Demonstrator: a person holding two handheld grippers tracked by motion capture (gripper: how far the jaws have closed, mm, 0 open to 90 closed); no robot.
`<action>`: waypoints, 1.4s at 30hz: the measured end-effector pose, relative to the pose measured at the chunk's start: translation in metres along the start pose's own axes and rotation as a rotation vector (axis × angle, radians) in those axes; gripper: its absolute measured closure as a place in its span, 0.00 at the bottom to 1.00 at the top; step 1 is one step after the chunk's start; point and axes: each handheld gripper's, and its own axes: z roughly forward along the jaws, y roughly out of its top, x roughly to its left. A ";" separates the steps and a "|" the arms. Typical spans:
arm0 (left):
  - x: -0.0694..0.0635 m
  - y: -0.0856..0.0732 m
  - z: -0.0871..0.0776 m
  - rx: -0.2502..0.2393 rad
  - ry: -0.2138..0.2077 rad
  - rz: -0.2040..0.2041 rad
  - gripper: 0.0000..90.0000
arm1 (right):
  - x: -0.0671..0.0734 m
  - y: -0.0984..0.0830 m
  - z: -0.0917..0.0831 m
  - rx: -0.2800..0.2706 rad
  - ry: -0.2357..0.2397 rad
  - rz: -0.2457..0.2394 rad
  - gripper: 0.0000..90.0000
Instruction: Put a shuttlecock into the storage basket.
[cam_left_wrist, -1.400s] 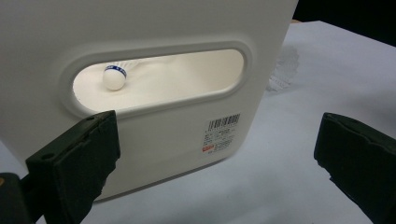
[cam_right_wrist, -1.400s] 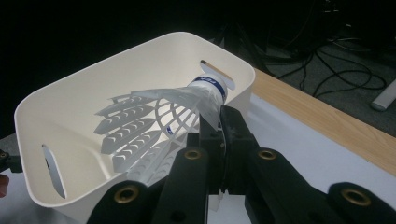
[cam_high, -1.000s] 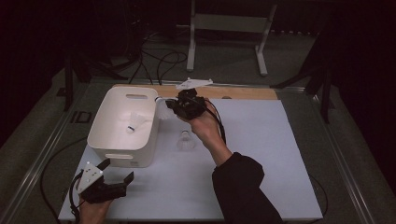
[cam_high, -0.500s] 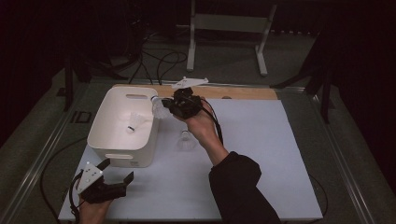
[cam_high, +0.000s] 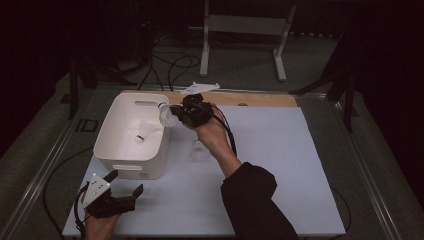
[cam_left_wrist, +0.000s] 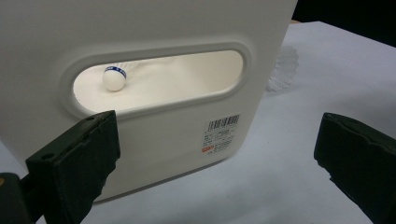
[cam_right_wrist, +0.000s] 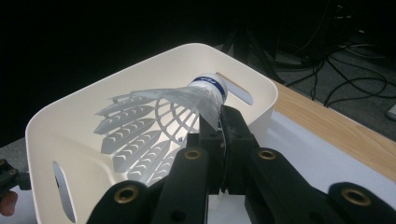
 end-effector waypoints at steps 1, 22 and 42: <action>0.000 0.000 0.000 0.000 0.000 0.000 0.01 | 0.000 0.000 0.001 -0.002 0.001 -0.004 0.99; 0.000 0.000 0.000 -0.001 -0.001 0.000 0.01 | 0.006 0.003 0.012 -0.001 0.013 -0.003 0.99; 0.000 0.000 0.000 -0.002 -0.002 -0.001 0.01 | 0.015 0.006 0.023 0.011 0.030 -0.012 0.99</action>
